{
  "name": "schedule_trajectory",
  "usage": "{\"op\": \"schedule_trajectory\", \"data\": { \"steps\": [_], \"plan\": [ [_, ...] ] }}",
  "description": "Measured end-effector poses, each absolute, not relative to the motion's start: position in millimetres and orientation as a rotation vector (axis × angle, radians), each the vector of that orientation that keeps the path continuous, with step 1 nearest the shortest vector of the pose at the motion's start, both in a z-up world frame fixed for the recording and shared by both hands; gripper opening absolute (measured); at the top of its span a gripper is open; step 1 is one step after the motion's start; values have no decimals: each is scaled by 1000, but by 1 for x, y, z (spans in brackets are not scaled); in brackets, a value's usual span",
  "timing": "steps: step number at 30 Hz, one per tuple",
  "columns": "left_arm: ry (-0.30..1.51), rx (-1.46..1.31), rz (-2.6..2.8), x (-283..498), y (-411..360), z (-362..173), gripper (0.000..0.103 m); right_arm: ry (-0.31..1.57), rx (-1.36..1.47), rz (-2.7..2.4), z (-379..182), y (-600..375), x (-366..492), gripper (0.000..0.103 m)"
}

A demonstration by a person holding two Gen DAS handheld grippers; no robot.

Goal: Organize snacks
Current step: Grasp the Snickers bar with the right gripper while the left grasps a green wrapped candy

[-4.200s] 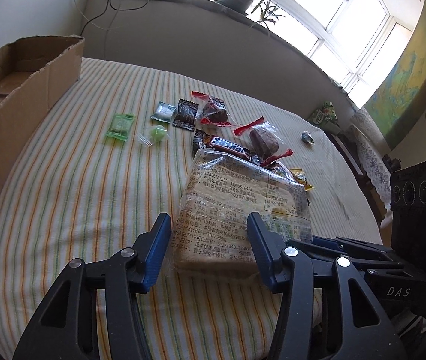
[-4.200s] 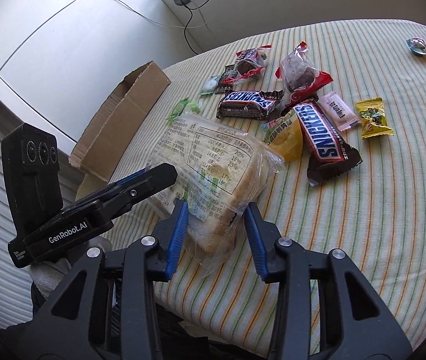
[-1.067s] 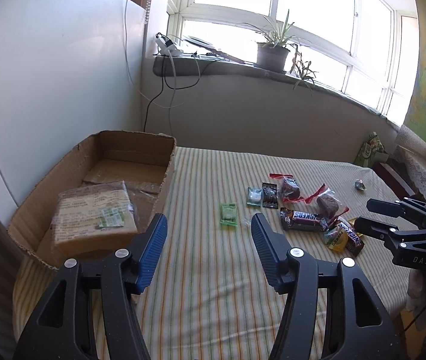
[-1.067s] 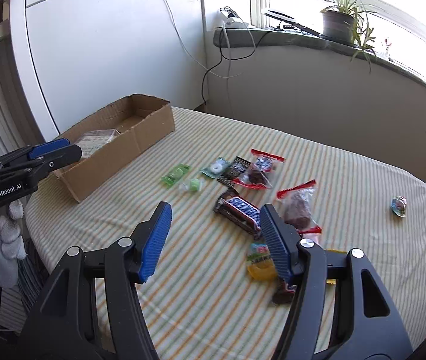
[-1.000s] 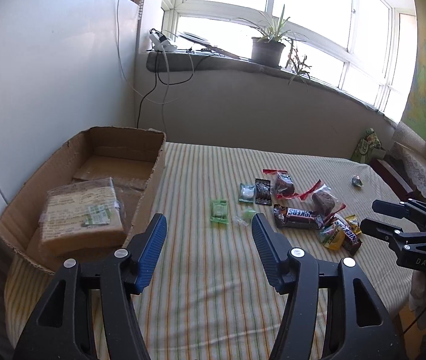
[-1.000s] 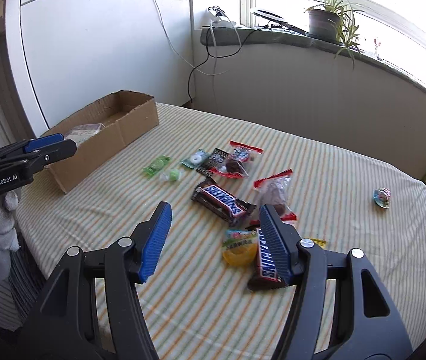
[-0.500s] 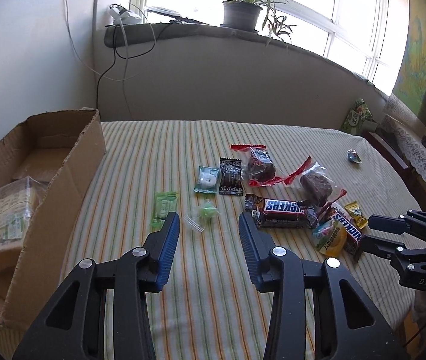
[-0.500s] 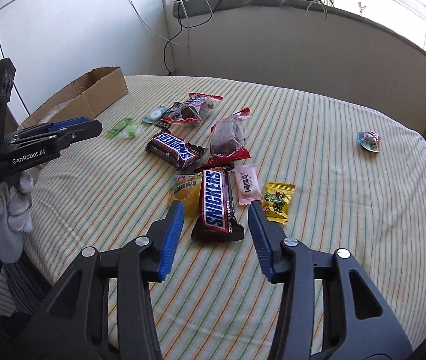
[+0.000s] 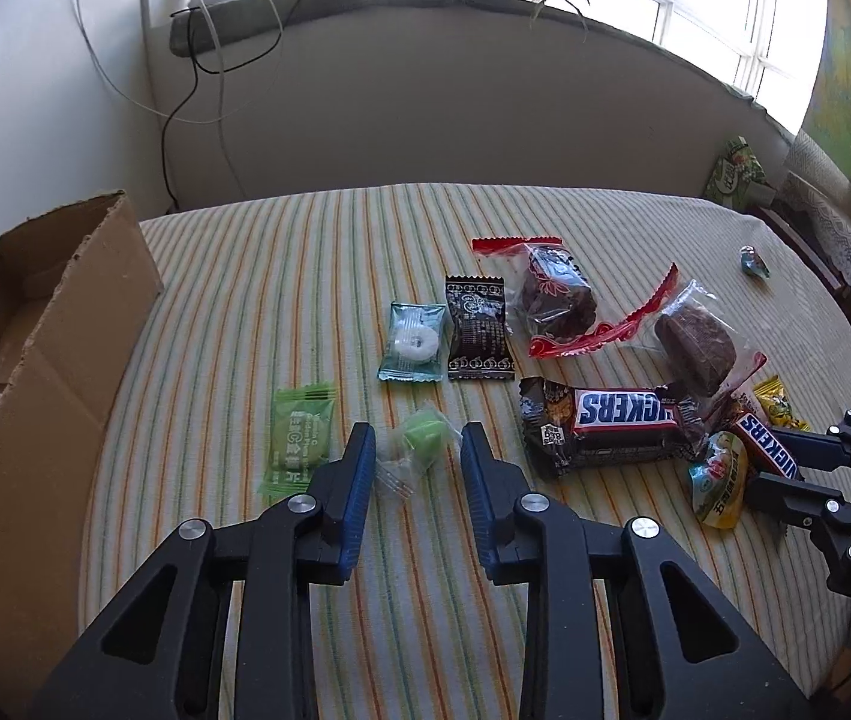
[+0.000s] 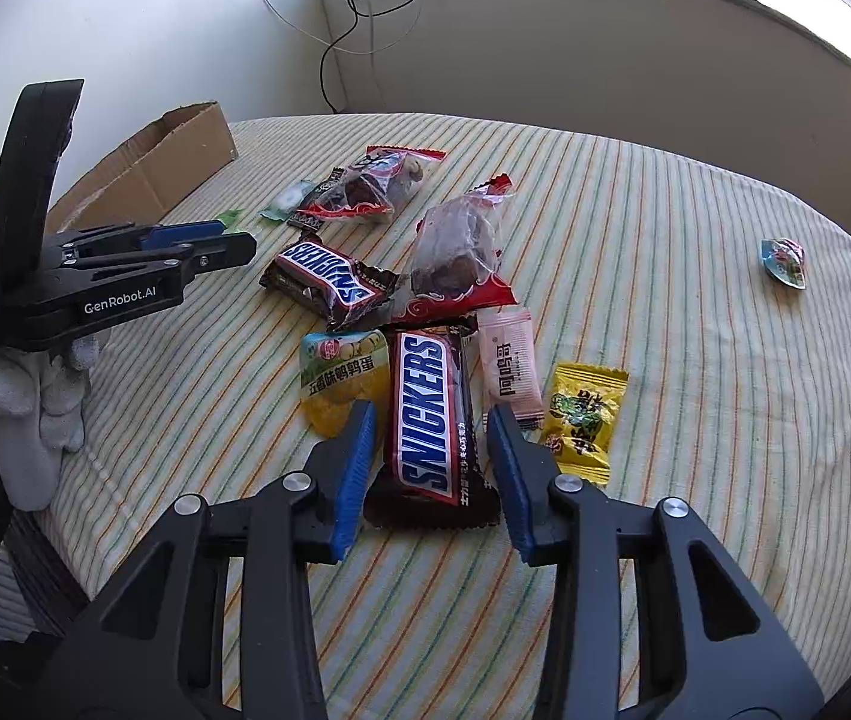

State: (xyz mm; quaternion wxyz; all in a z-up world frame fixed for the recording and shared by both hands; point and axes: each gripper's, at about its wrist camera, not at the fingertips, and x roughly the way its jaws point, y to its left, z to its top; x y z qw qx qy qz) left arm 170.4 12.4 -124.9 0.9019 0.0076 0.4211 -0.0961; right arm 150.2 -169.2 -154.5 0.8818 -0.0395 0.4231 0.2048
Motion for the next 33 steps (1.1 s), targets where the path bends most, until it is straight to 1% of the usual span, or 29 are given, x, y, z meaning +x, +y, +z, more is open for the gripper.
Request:
{"op": "schedule_trajectory", "data": {
  "steps": [2, 8, 16, 23, 33],
  "plan": [
    [877, -4, -199, 171, 15, -126, 23, 884, -71, 427, -155, -172, 150, 36],
    [868, -14, -203, 170, 18, -124, 18, 876, -68, 417, -155, -173, 145, 31],
    [845, -9, -205, 164, 18, -120, 15, 867, -32, 412, -150, -183, 138, 30],
    [815, -2, -216, 151, 17, -110, 15, 824, -10, 406, -134, -189, 124, 30],
    [714, -54, -190, 120, 45, -73, 15, 756, -46, 453, -101, -164, 125, 30]
  ]
}}
